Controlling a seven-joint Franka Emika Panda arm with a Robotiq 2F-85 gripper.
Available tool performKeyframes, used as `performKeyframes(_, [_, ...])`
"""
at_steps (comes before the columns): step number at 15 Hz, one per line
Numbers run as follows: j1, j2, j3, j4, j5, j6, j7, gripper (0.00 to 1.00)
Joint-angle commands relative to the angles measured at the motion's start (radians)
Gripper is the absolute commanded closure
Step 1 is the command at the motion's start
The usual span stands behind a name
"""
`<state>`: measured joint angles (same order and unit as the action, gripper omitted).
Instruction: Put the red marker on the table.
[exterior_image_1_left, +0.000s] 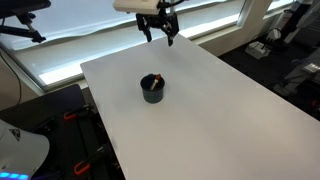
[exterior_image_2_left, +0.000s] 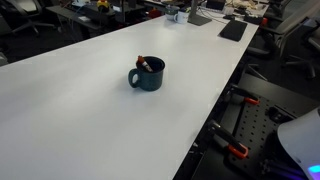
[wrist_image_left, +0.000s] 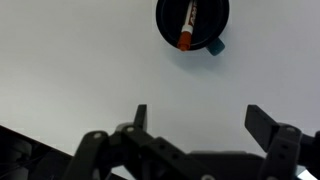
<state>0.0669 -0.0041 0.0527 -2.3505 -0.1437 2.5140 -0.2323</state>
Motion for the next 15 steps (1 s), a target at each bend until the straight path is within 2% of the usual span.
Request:
performKeyframes(1, [-0.018,0.014,-0.011,-0.026,-0.009,0.03,0.021,0.02])
performKeyframes(4, [-0.03,0.044,-0.021,-0.033,-0.02,0.033,0.036,0.11])
performKeyframes(5, [-0.032,0.055,-0.024,-0.034,-0.027,0.035,0.043,0.09])
performKeyframes(6, [-0.032,0.065,-0.027,-0.036,-0.034,0.04,0.05,0.12])
performKeyframes(11, [-0.032,0.117,-0.023,-0.047,-0.031,0.1,0.054,0.09])
performKeyframes(15, [-0.032,0.151,-0.018,-0.057,-0.019,0.161,0.042,0.1])
